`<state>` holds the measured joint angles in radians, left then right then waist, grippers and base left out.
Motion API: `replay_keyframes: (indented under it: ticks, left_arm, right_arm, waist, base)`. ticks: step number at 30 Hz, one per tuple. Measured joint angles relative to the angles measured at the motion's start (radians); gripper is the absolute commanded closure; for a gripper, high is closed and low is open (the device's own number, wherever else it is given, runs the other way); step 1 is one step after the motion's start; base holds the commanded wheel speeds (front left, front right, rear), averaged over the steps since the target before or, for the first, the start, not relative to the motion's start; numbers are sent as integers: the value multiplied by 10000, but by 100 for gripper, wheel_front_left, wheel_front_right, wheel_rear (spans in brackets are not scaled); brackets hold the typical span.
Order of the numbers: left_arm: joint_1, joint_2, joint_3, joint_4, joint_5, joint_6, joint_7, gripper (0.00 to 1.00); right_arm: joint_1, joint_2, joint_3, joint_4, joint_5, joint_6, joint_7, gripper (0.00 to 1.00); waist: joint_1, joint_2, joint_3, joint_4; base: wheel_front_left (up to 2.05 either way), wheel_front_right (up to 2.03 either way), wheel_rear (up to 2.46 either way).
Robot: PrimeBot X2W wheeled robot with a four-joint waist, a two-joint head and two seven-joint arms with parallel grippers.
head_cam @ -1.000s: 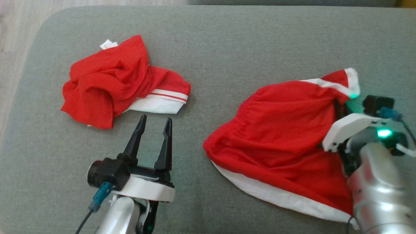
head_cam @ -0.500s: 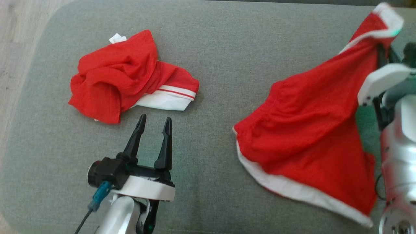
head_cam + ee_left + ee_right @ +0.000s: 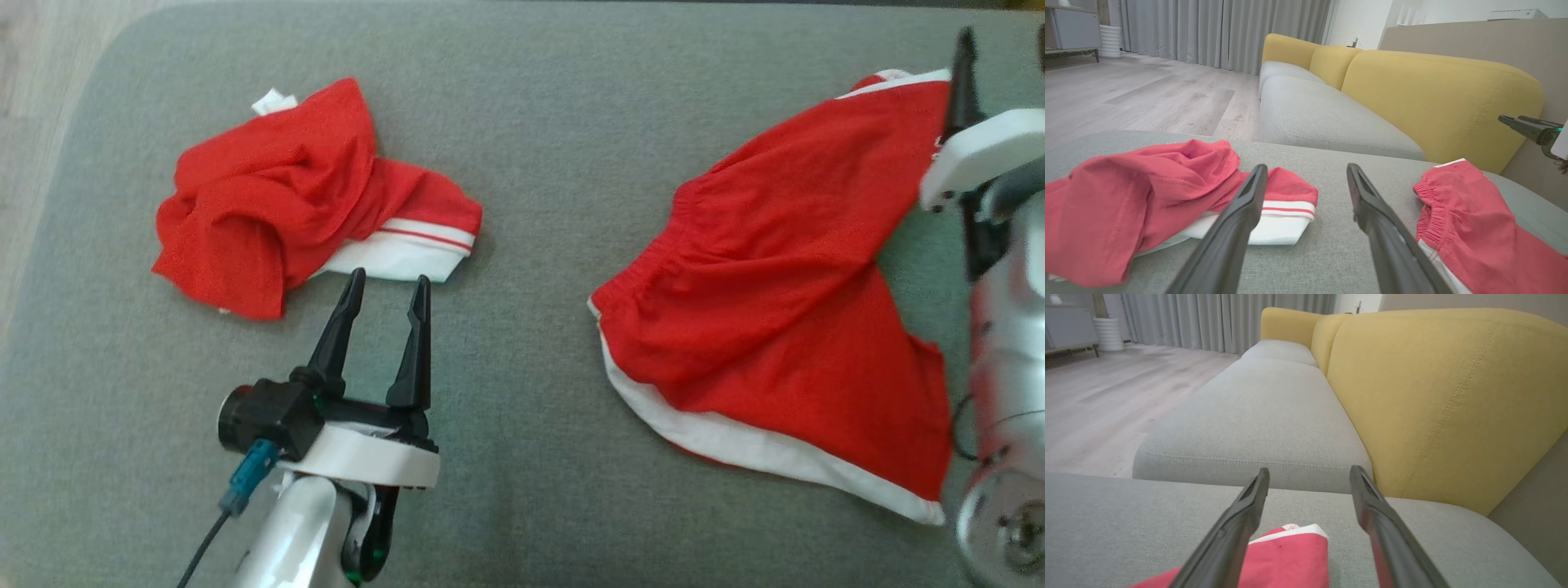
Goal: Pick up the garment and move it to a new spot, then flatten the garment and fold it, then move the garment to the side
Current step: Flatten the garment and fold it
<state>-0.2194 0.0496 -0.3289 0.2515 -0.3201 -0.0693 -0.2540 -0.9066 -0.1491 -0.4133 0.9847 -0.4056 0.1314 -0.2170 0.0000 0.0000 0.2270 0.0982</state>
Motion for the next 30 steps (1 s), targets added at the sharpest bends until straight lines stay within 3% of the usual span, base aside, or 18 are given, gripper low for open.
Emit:
replay_keyframes:
  ticks: [6,15,19,24,30]
  left_arm:
    - [53,-2,8,67,44,-59,0,0]
    - [661,0,117,182,130,-102,0,0]
    - [851,-2,161,196,155,-102,-2,0]
    - [866,-2,339,207,270,-115,-12,0]
    - [866,0,362,211,324,-192,-12,0]
  right_arm:
    - [1218,719,109,-805,957,0,-313,0]
    - [6020,924,2650,-4552,4433,0,-339,0]
    - [8203,1041,3066,-5731,5018,0,-339,0]
    - [9656,1043,3287,-6157,5407,0,-339,0]
    - [9847,1049,3693,-6146,5599,0,-150,0]
  waist:
    - [0,0,-462,-417]
    - [-2,0,-1368,-1345]
    - [-3,0,-1596,-1781]
    - [-2,0,-1624,-2095]
    - [0,0,-1494,-2145]
  base:
    - [0,0,0]
    - [0,0,0]
    - [0,0,0]
    - [0,0,0]
    - [0,0,0]
